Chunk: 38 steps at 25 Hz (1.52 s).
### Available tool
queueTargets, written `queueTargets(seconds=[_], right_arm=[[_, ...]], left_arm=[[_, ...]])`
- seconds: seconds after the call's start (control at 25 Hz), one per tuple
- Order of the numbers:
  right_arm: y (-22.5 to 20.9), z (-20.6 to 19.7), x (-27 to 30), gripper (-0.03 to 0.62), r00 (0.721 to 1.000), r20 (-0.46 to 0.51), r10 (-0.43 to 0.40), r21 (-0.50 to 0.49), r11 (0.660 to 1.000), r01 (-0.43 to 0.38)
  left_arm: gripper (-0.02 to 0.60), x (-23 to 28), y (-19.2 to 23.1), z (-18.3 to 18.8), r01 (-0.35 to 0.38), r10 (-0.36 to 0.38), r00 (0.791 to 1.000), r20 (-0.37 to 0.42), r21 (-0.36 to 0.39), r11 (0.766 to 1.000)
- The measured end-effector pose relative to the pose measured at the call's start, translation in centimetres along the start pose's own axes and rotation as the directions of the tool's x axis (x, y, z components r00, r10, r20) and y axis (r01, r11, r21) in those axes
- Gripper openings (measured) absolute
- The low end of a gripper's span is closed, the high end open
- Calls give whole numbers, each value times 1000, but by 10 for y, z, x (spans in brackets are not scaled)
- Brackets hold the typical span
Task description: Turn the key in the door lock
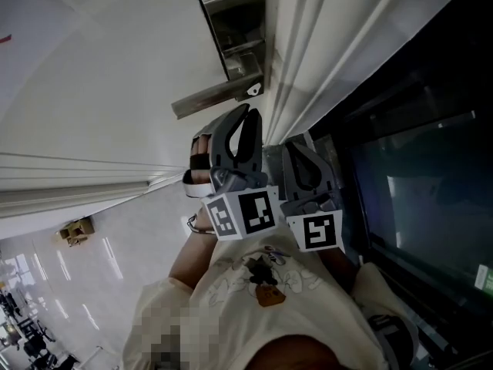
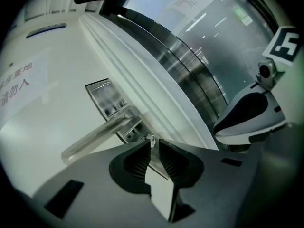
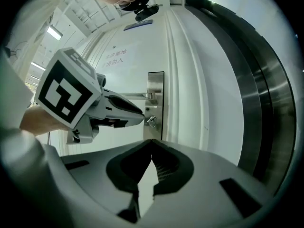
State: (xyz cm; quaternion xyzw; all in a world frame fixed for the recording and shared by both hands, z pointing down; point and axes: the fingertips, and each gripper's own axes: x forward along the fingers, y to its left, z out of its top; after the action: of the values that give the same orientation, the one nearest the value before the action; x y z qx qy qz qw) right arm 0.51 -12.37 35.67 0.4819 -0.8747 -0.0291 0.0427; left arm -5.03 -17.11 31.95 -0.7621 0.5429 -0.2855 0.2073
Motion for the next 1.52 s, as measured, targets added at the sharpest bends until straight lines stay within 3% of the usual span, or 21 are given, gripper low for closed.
queueTargets(seconds=[0.2, 0.48, 0.6, 0.84, 1.08, 1.24, 1.4, 1.52], right_arm=[[3, 1, 4, 8, 1000, -7, 9, 14, 1000, -9], [1, 25, 16, 8, 994, 86, 64, 40, 997, -67], [3, 24, 25, 6, 992, 64, 108, -2, 994, -108], [9, 22, 44, 6, 979, 34, 202, -81, 977, -199], [26, 14, 55, 6, 965, 8, 261, 25, 965, -261], [32, 21, 62, 6, 959, 29, 282, 52, 958, -283], [31, 3, 65, 6, 960, -32, 276, 108, 956, -272], [31, 3, 72, 6, 945, -10, 326, 99, 941, -323]], left_arm=[[10, -12, -1, -15, -19, 22, 1000, 19, -138, 990], [6, -34, 2, -32, 9, 8, 999, 49, -331, 944], [6, -44, 1, -45, 6, 14, 999, 45, -426, 905], [6, -60, -11, -74, 33, -45, 999, -6, -577, 816], [6, -68, -18, -80, 67, -85, 996, 0, -616, 785], [6, -69, -15, -75, 91, -88, 996, 35, -616, 782], [6, -74, -25, -78, 151, -155, 987, 48, -621, 769], [6, -76, -20, -62, 135, -82, 990, 116, -604, 786]])
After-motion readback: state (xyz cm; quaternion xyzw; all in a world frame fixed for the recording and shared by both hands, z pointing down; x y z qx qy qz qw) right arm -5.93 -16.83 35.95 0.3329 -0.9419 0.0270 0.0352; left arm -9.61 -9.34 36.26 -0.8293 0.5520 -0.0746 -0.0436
